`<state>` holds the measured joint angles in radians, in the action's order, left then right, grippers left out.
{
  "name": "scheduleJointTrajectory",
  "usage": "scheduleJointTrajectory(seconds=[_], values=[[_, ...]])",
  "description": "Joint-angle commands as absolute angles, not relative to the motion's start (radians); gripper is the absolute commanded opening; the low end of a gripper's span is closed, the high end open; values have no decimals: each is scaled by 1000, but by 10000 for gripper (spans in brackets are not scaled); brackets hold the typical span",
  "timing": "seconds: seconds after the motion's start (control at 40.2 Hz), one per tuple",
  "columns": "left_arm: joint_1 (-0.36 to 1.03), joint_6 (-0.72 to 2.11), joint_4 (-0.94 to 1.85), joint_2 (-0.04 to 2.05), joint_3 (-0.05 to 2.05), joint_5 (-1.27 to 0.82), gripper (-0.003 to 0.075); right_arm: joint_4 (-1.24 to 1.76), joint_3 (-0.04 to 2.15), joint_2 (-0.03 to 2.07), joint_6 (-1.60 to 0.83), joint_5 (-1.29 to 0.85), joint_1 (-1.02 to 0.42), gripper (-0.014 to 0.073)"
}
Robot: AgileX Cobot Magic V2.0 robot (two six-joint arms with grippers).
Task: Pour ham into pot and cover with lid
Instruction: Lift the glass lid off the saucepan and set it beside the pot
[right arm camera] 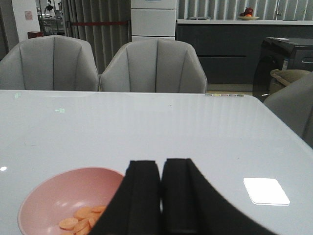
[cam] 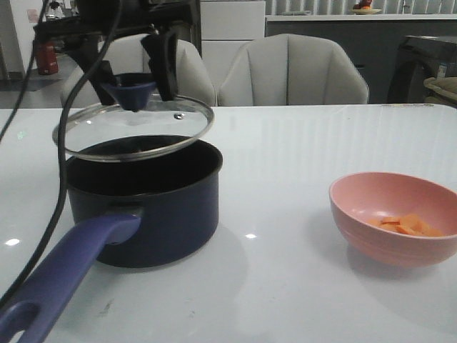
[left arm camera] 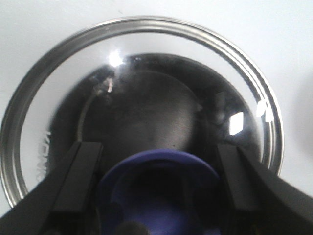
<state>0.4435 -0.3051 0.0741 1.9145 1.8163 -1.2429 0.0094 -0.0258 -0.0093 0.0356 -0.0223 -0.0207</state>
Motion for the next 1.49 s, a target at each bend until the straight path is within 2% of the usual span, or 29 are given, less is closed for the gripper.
scheduleJointTrajectory(seconds=[0.0, 0.323, 0.621, 0.919, 1.168, 1.292, 1.367, 1.466], values=[[405, -301, 43, 1806, 1829, -1286, 246, 0, -37, -30, 32, 54, -20, 161], [160, -209, 0, 1653, 1591, -1245, 246, 0, -37, -30, 32, 54, -20, 161], [-55, -91, 73, 1591, 1334, -1087, 175, 0, -37, -30, 32, 54, -20, 161], [-94, -28, 148, 1605, 1196, -861, 178, 0, -37, -30, 32, 54, -20, 161], [-93, 52, 222, 1717, 1196, -877, 184, 0, -37, -30, 32, 54, -20, 161], [-90, 69, 234, 1757, 1196, -872, 231, 0, -37, -30, 32, 54, -20, 161], [-90, 98, 247, 1771, 1196, -876, 288, 0, -37, -30, 32, 54, -20, 161], [-90, 150, 282, 1782, 1196, -885, 419, 0, -37, -30, 32, 54, -20, 161]])
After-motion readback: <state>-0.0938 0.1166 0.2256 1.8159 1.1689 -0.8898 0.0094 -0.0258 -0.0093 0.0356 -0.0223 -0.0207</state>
